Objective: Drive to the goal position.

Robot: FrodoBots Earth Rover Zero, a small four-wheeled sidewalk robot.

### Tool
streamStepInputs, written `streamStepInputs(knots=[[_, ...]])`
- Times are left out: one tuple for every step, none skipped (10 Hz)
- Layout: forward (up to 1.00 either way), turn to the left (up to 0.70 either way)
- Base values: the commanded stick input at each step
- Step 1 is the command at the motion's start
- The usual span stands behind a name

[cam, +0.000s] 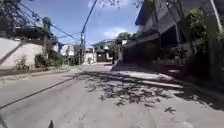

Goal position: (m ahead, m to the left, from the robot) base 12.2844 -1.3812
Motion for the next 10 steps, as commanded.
streamStepInputs(knots=[[1.0, -0.23], [1.0, -0.23], [1.0, -0.23], [1.0, 0.17], [1.0, 0.17], [1.0, 0.1], [1.0, -0.09], [1.0, -0.23], [1.0, -0.23], [1.0, -0.23]])
